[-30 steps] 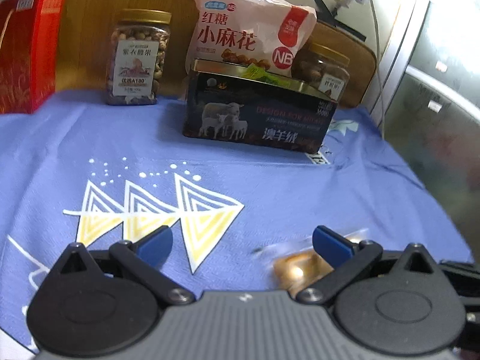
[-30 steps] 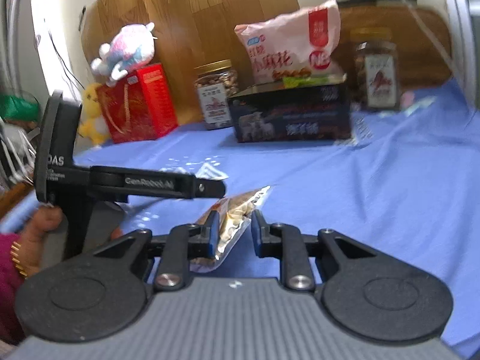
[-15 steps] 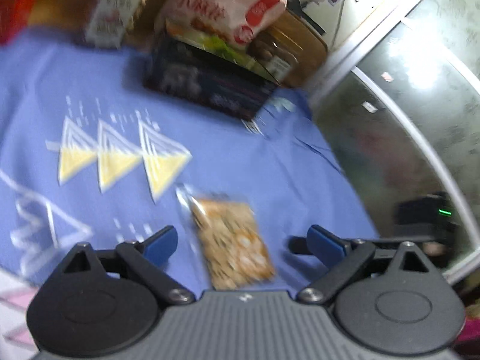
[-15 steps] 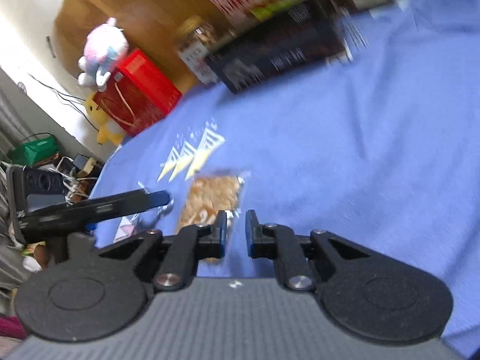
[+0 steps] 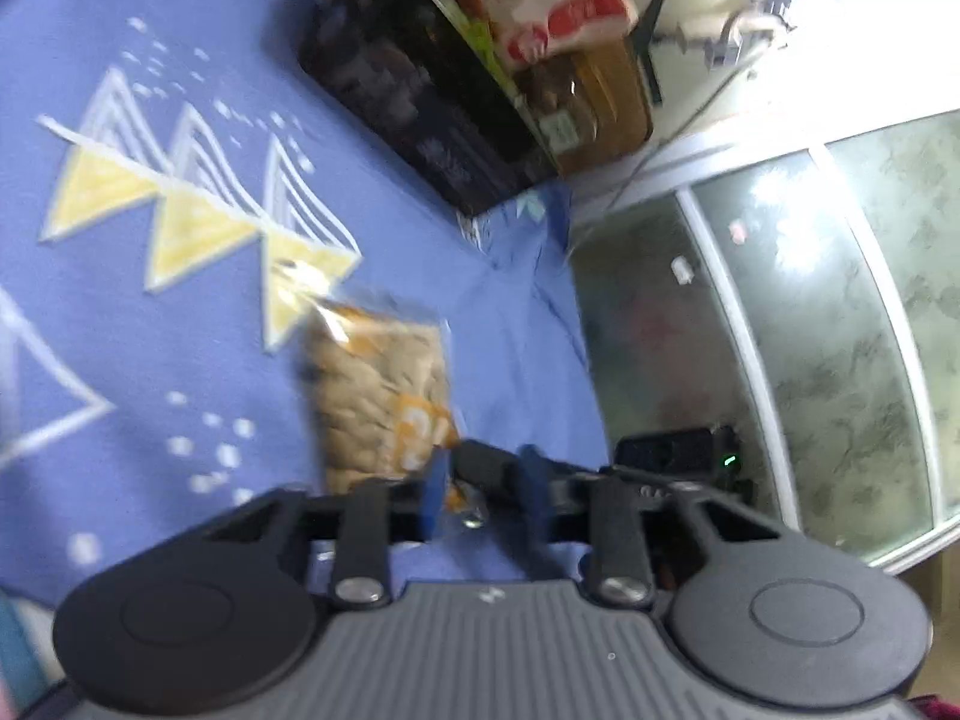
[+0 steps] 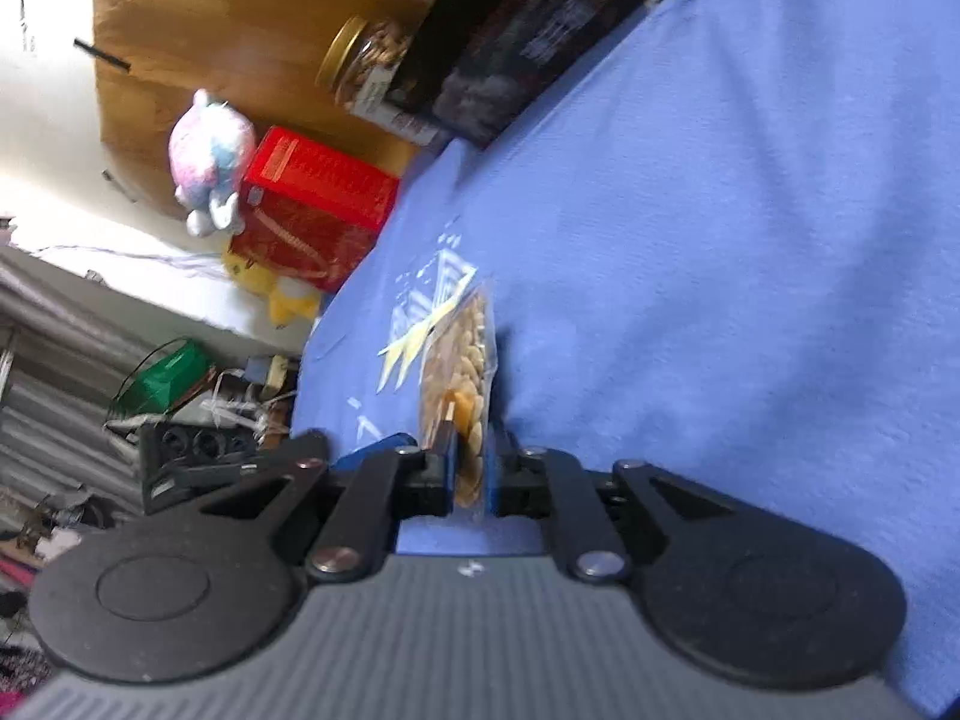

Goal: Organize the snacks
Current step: 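Lift the nut bag into the tin and open the left tool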

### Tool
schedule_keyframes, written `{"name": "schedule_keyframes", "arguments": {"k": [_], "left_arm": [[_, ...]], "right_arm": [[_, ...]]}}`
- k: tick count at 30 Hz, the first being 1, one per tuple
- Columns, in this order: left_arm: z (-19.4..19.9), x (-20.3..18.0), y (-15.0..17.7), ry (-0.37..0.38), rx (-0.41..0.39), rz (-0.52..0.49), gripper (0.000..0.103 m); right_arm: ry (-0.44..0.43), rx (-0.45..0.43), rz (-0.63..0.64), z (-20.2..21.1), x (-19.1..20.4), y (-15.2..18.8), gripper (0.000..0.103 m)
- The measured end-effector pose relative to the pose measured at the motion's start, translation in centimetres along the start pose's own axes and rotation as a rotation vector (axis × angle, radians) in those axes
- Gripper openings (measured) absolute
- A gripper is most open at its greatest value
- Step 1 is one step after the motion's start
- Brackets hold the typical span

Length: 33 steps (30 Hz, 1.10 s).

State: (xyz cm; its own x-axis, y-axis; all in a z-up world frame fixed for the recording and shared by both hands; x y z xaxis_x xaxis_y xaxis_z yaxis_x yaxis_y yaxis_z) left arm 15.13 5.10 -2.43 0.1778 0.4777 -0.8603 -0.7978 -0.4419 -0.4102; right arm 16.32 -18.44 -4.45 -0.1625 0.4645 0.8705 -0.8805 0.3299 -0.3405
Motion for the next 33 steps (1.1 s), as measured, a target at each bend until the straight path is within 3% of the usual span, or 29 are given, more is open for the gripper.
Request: {"name": "schedule_keyframes", "arguments": {"k": [2, 4, 5, 7, 9, 11, 14, 16, 17, 18, 20, 24, 28, 33], "left_arm": [[-0.3, -1.1, 0.0, -0.033, -0.014, -0.073, 0.02], [0.1, -2.0, -0.8, -0.019, -0.03, -0.097, 0.021], [0.5, -2.2, -1.2, -0.033, -0.05, -0.108, 0.026], [1.6, -2.4, -2.5, -0.082, -0.106, -0.144, 0.042], [2.5, -2.1, -3.5, -0.118, -0.149, -0.147, 0.072], [2.5, -1.5, -4.0, -0.135, -0.158, -0.106, 0.094], [1.5, -0.7, -3.8, -0.083, -0.129, -0.026, 0.098], [0.6, -0.3, -3.5, -0.041, -0.116, 0.038, 0.096], [0.0, -0.3, -3.4, -0.025, -0.111, 0.054, 0.084], [-0.4, -0.6, -3.4, -0.012, -0.101, 0.052, 0.06], [-1.2, -1.4, -3.7, -0.003, -0.081, 0.022, 0.038], [-2.0, -3.8, -5.9, -0.041, -0.09, -0.093, 0.037], [-3.9, -6.9, -10.1, -0.074, -0.113, -0.233, 0.038], [-8.3, -8.0, -15.6, -0.185, -0.152, -0.338, 0.041]], "right_arm": [[0.017, -0.026, 0.082, -0.3, 1.1, -0.4, 0.008], [-0.034, -0.036, 0.029, -0.1, 0.9, -1.4, 0.007], [-0.038, -0.046, 0.01, -0.3, 0.5, -2.1, 0.006], [-0.044, -0.071, -0.018, 0.4, 0.0, -3.2, 0.006], [-0.071, -0.081, -0.088, 0.9, -0.9, -3.9, 0.006], [-0.11, -0.085, -0.179, 1.3, -1.9, -4.3, 0.007], [-0.22, -0.09, -0.328, 1.6, -2.7, -4.4, 0.006], [-0.263, -0.099, -0.369, 1.5, -2.7, -4.4, 0.007], [-0.279, -0.096, -0.379, 1.5, -2.4, -4.4, 0.007], [-0.293, -0.088, -0.38, 1.4, -2.3, -4.5, 0.007], [-0.302, -0.08, -0.36, 1.4, -1.8, -4.7, 0.007], [-0.292, -0.1, -0.294, 1.7, -0.8, -7.2, 0.007], [-0.262, -0.17, -0.124, 1.1, 1.7, -11.4, 0.007], [-0.117, -0.27, 0.12, -1.4, 4.0, -17.1, 0.008]]}}
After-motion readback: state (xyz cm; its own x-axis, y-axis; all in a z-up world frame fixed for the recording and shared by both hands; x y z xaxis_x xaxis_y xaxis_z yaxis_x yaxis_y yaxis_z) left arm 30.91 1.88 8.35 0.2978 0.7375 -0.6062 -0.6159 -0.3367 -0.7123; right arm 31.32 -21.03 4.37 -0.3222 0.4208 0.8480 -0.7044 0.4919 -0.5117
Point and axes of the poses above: each gripper's, at about its wrist camera, not at the fingertips, and z roughly against the way its jaws point, x to its left, y to its underside, the point moved 4 cm from there along -z, roughly the way its jaws point, and after that the axes turned 15 degrees about -x, right-handed, at the moved point
